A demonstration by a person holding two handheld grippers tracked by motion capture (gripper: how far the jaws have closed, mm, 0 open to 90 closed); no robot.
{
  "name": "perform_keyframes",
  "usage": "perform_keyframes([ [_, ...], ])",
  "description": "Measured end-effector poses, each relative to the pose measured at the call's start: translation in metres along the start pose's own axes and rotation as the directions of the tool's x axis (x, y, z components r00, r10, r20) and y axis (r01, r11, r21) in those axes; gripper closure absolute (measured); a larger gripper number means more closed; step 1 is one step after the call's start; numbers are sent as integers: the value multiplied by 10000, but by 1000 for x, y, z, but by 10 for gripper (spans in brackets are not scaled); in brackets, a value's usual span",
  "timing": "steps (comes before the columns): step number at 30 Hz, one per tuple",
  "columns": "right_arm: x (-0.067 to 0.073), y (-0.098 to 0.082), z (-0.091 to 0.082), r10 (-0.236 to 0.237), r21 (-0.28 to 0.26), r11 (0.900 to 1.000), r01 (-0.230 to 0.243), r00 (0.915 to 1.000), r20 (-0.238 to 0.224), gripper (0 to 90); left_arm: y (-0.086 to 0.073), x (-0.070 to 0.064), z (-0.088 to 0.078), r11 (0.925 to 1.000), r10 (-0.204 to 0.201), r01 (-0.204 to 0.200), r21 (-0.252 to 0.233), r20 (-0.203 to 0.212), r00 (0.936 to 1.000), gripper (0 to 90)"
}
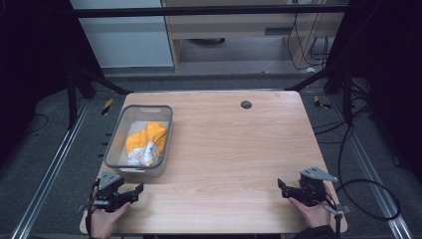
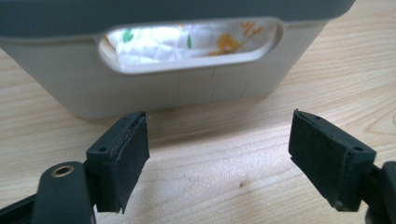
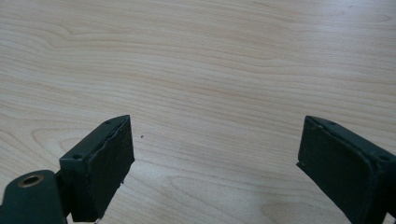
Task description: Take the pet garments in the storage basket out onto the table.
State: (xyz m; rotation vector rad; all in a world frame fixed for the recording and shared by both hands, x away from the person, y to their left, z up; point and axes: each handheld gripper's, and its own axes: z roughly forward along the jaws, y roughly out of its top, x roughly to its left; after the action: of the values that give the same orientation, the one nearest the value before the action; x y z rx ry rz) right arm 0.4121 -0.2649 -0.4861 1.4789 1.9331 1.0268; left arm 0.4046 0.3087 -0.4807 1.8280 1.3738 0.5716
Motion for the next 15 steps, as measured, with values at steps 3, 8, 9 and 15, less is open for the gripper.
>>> perform_keyframes([
  [3,-1,0,0,-20,25,10000,20,10000,28,103,2,-1,-3,9998,45,-46,-188,-43,10000,205],
  [8,0,0,1,-119,19,9999,119,9999,3,103,3,-2,-6,9996,78,-77,-275,57,10000,208],
  [9,0,0,1,-125,14,9999,125,9999,-27,103,4,-3,-6,9995,102,-100,-312,53,9999,208],
  [15,1,0,0,-153,2,9999,153,9998,-88,101,8,-4,-10,9988,159,-151,-462,170,9997,212],
])
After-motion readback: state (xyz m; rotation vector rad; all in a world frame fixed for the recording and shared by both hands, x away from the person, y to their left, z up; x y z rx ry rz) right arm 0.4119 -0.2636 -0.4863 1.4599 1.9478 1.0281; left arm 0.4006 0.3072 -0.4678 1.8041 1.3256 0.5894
